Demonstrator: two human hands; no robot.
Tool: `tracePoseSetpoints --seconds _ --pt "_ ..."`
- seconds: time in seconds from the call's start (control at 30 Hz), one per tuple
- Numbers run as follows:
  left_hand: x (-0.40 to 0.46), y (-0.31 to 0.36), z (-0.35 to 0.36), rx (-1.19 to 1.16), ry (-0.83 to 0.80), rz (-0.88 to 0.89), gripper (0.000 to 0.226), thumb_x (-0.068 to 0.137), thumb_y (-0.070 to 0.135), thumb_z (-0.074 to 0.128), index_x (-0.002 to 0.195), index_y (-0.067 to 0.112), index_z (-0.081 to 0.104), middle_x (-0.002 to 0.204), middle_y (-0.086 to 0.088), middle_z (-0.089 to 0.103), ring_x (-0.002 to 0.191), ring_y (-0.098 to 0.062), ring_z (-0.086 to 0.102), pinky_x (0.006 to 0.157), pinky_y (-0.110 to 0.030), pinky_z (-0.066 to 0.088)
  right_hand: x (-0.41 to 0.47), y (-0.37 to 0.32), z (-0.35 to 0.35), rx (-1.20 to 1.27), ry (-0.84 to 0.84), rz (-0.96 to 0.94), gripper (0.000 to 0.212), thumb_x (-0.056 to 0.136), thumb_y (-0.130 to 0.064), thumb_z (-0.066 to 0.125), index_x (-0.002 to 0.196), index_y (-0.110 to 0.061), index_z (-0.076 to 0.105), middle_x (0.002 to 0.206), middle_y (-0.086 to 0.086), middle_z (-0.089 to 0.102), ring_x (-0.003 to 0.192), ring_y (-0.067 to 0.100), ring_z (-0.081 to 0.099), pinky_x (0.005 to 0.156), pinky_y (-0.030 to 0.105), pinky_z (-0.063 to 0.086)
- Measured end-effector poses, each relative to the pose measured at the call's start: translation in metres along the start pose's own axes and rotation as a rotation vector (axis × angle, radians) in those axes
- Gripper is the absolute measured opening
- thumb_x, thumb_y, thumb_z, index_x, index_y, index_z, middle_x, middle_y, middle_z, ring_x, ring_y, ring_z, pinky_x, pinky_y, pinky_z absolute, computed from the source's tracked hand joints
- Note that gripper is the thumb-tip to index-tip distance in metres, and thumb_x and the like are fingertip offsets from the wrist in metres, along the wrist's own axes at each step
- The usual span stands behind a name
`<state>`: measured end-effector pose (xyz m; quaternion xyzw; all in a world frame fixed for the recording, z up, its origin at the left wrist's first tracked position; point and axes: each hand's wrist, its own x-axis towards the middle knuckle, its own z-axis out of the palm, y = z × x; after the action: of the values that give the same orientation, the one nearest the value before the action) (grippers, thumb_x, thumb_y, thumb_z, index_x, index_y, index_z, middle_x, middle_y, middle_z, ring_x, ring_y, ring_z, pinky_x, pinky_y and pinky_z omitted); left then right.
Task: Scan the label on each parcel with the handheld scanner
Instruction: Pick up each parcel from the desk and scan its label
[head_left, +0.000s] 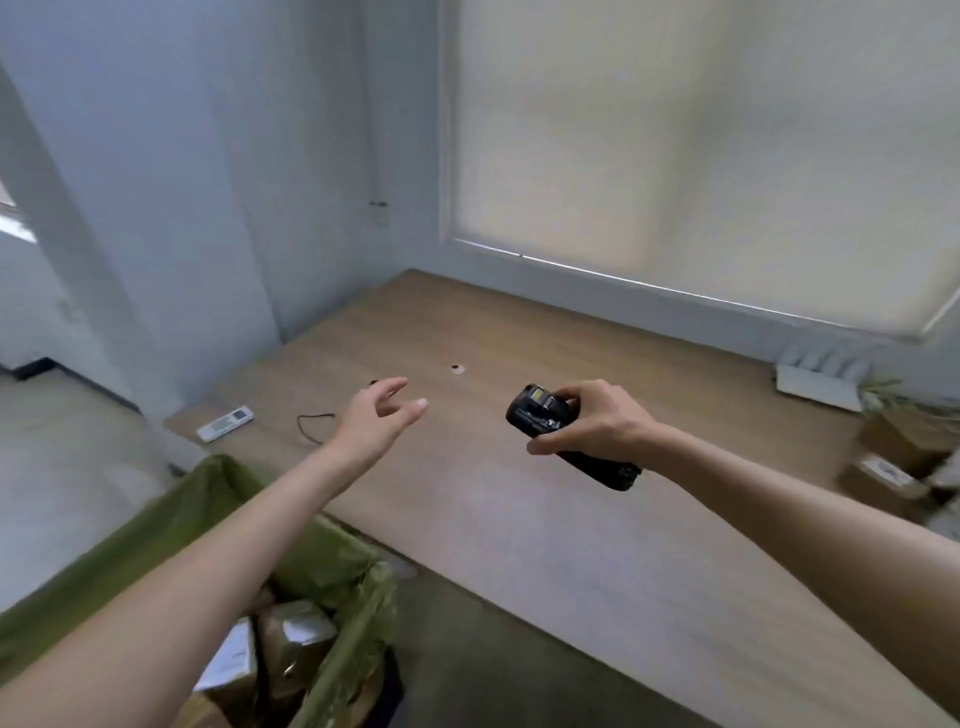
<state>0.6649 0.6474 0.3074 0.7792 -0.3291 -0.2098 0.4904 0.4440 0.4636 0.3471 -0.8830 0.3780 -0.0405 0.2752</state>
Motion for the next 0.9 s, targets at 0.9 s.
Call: tracePoseSetpoints --seconds 0.9 --pt "-0.078 0.323 0.651 0.068 -0.809 0.42 0.057 0.095 0.04 0.067 0.145 0.018 0.052 0.123 -0.003 0.069 0.113 -0.017 0.063 0.095 -0.027 0.047 -0.316 0.533 -0.291 0.108 0.513 0.843 0.063 0.053 -0.068 0.088 0.104 -0.033 0.075 0.098 -0.005 0.075 0.091 0.018 0.069 0.084 0.037 0.06"
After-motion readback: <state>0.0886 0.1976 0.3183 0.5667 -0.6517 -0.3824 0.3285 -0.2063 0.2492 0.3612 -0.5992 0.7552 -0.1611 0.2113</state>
